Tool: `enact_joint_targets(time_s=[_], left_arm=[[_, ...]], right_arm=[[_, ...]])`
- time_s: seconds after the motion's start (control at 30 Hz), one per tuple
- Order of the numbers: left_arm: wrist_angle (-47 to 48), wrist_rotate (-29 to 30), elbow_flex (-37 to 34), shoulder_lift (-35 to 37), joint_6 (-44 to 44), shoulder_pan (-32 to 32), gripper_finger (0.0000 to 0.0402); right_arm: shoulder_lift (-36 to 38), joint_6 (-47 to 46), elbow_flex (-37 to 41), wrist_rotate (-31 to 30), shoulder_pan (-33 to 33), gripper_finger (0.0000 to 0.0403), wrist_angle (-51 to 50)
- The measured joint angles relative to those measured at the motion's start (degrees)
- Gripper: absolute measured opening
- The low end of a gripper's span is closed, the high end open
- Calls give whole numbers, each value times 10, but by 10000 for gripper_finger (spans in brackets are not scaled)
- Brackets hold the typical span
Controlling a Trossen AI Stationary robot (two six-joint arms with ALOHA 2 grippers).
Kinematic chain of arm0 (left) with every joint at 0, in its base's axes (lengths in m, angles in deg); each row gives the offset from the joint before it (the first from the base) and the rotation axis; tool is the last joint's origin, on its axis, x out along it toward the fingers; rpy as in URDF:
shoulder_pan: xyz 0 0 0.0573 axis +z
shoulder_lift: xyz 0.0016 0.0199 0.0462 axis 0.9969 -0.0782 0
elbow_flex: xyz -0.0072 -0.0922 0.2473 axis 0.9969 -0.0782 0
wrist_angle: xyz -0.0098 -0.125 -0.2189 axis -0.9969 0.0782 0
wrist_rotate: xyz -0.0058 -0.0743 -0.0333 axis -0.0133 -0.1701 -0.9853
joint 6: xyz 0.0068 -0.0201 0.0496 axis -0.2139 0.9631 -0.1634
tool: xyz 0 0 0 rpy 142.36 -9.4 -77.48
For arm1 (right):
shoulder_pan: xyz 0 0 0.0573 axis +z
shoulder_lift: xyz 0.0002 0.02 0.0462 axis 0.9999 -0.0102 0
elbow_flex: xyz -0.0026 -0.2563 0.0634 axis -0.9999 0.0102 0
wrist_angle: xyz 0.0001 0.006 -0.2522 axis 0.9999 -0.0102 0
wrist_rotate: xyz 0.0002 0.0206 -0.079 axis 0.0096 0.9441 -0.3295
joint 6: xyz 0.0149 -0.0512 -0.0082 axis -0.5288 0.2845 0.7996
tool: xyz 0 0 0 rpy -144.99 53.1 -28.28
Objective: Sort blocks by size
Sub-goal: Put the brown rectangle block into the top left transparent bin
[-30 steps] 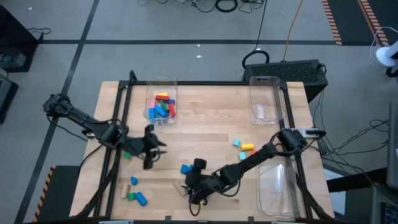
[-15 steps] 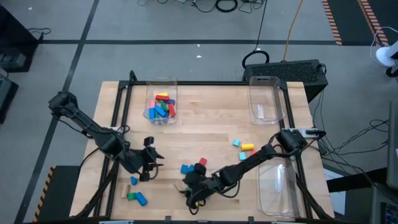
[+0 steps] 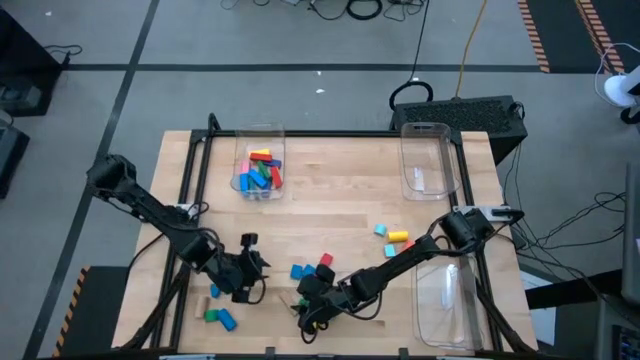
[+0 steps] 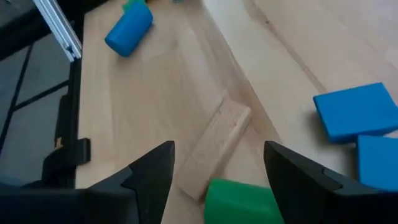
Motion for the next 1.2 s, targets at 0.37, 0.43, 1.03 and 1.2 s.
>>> enact_joint_targets(time_s=[0.37, 0.43, 1.03, 1.2], left_arm=[[-175, -105, 0, -111, -185, -15, 132], [-204, -105, 0, -133, -210, -15, 132], [-282, -133, 0, -202, -240, 19, 260], [-284, -170, 0, -207, -224, 41, 261]], right_arm=[[12, 83, 0, -4, 7, 231, -39], [16, 83, 0, -4, 6, 231, -48], [23, 75, 0, -1, 7, 231, -76], [23, 76, 0, -1, 7, 231, -76]])
